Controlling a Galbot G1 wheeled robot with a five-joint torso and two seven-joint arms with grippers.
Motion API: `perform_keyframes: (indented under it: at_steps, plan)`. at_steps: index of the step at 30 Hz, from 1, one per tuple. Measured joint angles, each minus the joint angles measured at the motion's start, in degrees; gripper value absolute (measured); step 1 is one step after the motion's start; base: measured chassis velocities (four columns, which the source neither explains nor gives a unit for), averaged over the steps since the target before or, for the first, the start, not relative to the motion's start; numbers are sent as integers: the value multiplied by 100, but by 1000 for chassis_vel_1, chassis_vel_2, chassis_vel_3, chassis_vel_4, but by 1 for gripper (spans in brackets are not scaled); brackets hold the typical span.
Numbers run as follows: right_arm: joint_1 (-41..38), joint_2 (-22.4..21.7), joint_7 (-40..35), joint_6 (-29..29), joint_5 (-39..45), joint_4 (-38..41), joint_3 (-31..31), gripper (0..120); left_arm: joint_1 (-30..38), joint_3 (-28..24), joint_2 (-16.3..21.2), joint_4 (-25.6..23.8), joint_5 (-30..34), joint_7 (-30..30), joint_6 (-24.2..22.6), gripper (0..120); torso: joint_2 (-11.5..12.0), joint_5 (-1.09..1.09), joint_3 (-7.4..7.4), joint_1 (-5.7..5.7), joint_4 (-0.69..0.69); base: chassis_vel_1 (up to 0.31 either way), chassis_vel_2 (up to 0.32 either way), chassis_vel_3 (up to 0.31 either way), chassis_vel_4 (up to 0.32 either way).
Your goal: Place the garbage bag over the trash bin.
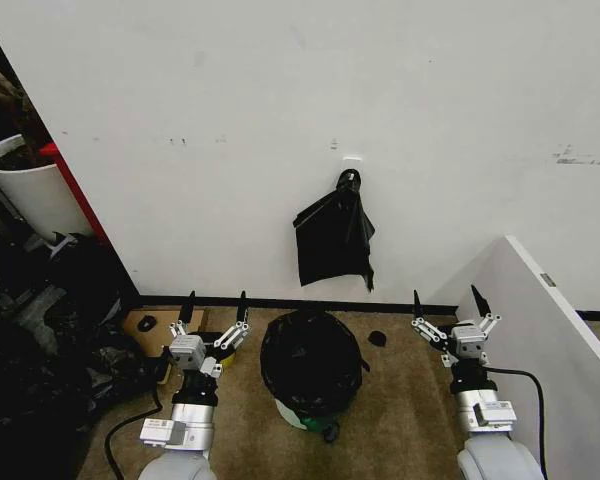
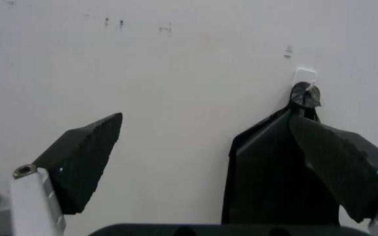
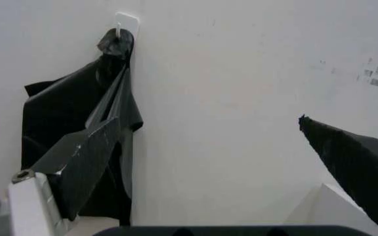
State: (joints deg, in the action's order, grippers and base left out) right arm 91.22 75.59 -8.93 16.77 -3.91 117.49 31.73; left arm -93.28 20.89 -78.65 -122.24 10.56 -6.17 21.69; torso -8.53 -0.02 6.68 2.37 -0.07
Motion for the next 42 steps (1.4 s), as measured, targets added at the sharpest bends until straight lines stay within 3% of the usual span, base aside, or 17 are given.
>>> perform_keyframes:
  at_steps: [42]
  plan:
    - [-4, 0, -4, 10, 7, -12, -1, 100, 1, 0, -1, 10, -1, -9, 8, 100, 0, 0, 0, 0, 0, 0, 0, 0, 0]
